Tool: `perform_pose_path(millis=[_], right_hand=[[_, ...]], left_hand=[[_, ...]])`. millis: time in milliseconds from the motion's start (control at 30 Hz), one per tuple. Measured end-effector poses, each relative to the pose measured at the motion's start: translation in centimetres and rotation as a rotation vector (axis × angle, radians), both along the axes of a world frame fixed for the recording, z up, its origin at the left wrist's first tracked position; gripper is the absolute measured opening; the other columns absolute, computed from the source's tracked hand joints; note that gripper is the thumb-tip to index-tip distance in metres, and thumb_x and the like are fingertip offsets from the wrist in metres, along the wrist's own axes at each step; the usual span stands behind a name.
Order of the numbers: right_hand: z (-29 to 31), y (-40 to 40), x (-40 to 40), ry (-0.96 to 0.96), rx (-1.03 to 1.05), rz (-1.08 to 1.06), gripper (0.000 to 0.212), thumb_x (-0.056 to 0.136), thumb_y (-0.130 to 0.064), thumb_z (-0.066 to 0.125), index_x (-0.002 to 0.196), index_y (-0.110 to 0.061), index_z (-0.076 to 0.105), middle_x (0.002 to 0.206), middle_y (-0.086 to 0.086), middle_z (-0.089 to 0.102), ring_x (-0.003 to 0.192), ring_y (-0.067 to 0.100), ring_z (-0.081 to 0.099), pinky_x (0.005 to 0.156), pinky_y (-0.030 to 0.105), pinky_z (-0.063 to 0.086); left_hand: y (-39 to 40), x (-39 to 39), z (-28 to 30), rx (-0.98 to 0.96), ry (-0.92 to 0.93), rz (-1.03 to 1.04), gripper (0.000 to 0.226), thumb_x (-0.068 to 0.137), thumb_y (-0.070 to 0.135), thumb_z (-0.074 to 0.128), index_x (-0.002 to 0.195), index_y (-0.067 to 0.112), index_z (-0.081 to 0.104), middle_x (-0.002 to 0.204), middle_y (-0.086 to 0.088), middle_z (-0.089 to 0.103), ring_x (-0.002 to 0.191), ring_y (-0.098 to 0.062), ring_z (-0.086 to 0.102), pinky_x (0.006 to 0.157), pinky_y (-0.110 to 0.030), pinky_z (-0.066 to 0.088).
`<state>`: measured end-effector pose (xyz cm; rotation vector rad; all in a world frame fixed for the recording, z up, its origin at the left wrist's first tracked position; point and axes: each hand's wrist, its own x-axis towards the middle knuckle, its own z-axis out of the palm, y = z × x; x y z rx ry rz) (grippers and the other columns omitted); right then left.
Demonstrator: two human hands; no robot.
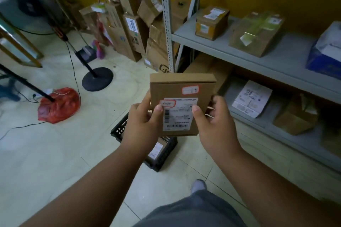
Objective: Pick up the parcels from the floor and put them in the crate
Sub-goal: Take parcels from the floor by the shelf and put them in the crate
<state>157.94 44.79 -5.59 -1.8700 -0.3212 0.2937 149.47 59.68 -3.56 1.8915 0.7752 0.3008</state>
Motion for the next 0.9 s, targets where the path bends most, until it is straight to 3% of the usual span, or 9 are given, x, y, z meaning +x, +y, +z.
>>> perform_pose_path(millis=[100, 200, 300, 433, 500, 633, 733, 800, 900], right_hand=[[-0.5, 4.5, 2.7, 0.026, 0.015, 0.053, 0.03, 0.094, -0.04, 0.062, 0.119, -0.037, 0.045, 0.123, -0.008, 0.062, 0.11, 0.01, 0.065, 0.079, 0.029, 0.062], [-1.0, 9.3, 4.3, -0.009, -0.015, 0.072, 0.039, 0.095, -0.04, 0.06, 0.13, -0.033, 0.047, 0.131, -0.011, 0.05, 0.113, 0.008, 0.059, 0.081, 0.022, 0.057], [-2.2, 13.1, 4.5, -0.036, -0.101, 0.043, 0.051, 0.096, -0.037, 0.059, 0.144, -0.029, 0.042, 0.131, -0.014, 0.032, 0.114, 0.004, 0.051, 0.078, 0.01, 0.049], [-4.9, 18.1, 4.3, -0.023, -0.169, -0.057, 0.055, 0.096, -0.035, 0.059, 0.147, -0.029, 0.041, 0.134, -0.01, 0.037, 0.119, 0.009, 0.055, 0.09, 0.023, 0.056], [-6.1, 20.6, 4.0, 0.007, -0.177, -0.154, 0.054, 0.096, -0.034, 0.06, 0.147, -0.027, 0.044, 0.134, -0.009, 0.041, 0.116, 0.007, 0.056, 0.09, 0.021, 0.054], [-9.0, 25.4, 3.4, 0.079, -0.211, -0.344, 0.045, 0.094, -0.025, 0.06, 0.138, -0.031, 0.051, 0.131, -0.009, 0.053, 0.113, 0.003, 0.055, 0.088, 0.022, 0.051], [-11.7, 28.8, 3.4, 0.137, -0.193, -0.42, 0.034, 0.093, -0.016, 0.06, 0.116, -0.04, 0.054, 0.125, -0.01, 0.059, 0.107, 0.0, 0.057, 0.074, 0.003, 0.039], [-14.0, 30.3, 3.6, 0.185, -0.203, -0.478, 0.034, 0.094, -0.016, 0.061, 0.116, -0.04, 0.054, 0.123, -0.01, 0.059, 0.105, -0.001, 0.057, 0.068, -0.004, 0.038], [-18.5, 31.7, 4.2, 0.213, -0.251, -0.512, 0.031, 0.094, -0.021, 0.061, 0.123, -0.032, 0.058, 0.121, -0.012, 0.057, 0.105, -0.003, 0.057, 0.066, -0.005, 0.038]], left_hand=[[4.0, 1.3, 0.2, -0.078, 0.007, 0.172, 0.046, 0.099, 0.035, 0.052, 0.144, 0.033, 0.039, 0.113, 0.01, 0.064, 0.107, -0.012, 0.064, 0.087, -0.036, 0.055], [8.4, 1.9, -0.7, -0.113, 0.009, 0.248, 0.023, 0.097, 0.036, 0.055, 0.12, 0.03, 0.052, 0.11, 0.009, 0.067, 0.106, -0.016, 0.066, 0.091, -0.045, 0.056], [11.8, 2.6, -2.4, -0.175, -0.014, 0.226, 0.009, 0.098, 0.033, 0.055, 0.106, 0.035, 0.058, 0.105, 0.013, 0.071, 0.104, -0.011, 0.068, 0.094, -0.045, 0.054], [17.4, 3.6, -4.8, -0.223, 0.022, 0.101, 0.021, 0.099, 0.027, 0.054, 0.114, 0.04, 0.06, 0.109, 0.019, 0.07, 0.105, -0.008, 0.067, 0.094, -0.045, 0.054], [21.0, 4.4, -5.7, -0.253, 0.055, 0.005, 0.027, 0.098, 0.023, 0.054, 0.116, 0.042, 0.062, 0.111, 0.019, 0.07, 0.106, -0.008, 0.067, 0.094, -0.046, 0.055], [27.9, 6.6, -7.7, -0.237, 0.164, -0.215, 0.033, 0.098, 0.022, 0.054, 0.123, 0.043, 0.062, 0.111, 0.021, 0.071, 0.102, -0.002, 0.068, 0.091, -0.04, 0.057], [31.7, 8.3, -10.7, -0.25, 0.216, -0.268, 0.035, 0.097, 0.021, 0.054, 0.121, 0.044, 0.065, 0.109, 0.018, 0.072, 0.097, -0.003, 0.07, 0.089, -0.038, 0.057], [33.0, 9.3, -13.4, -0.25, 0.239, -0.294, 0.036, 0.098, 0.022, 0.051, 0.123, 0.045, 0.064, 0.114, 0.017, 0.07, 0.098, -0.003, 0.069, 0.089, -0.034, 0.057], [33.6, 10.9, -18.7, -0.229, 0.232, -0.395, 0.038, 0.101, 0.017, 0.046, 0.118, 0.047, 0.064, 0.109, 0.023, 0.068, 0.094, 0.009, 0.065, 0.076, -0.012, 0.053]])
